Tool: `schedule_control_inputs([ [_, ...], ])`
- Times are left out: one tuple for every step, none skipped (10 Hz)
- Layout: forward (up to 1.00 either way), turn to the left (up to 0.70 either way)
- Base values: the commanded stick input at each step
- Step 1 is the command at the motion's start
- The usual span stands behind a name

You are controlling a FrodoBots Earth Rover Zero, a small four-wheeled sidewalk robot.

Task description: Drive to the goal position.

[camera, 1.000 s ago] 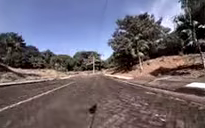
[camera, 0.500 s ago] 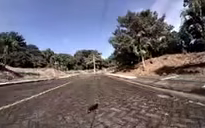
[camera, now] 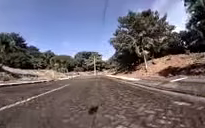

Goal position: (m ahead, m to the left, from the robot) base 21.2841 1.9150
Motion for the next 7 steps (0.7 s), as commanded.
schedule_control_inputs([
  [1.0, 0.0],
  [1.0, 0.0],
  [1.0, 0.0],
  [1.0, 0.0],
  [1.0, 0.0],
  [1.0, 0.0],
  [1.0, 0.0],
])
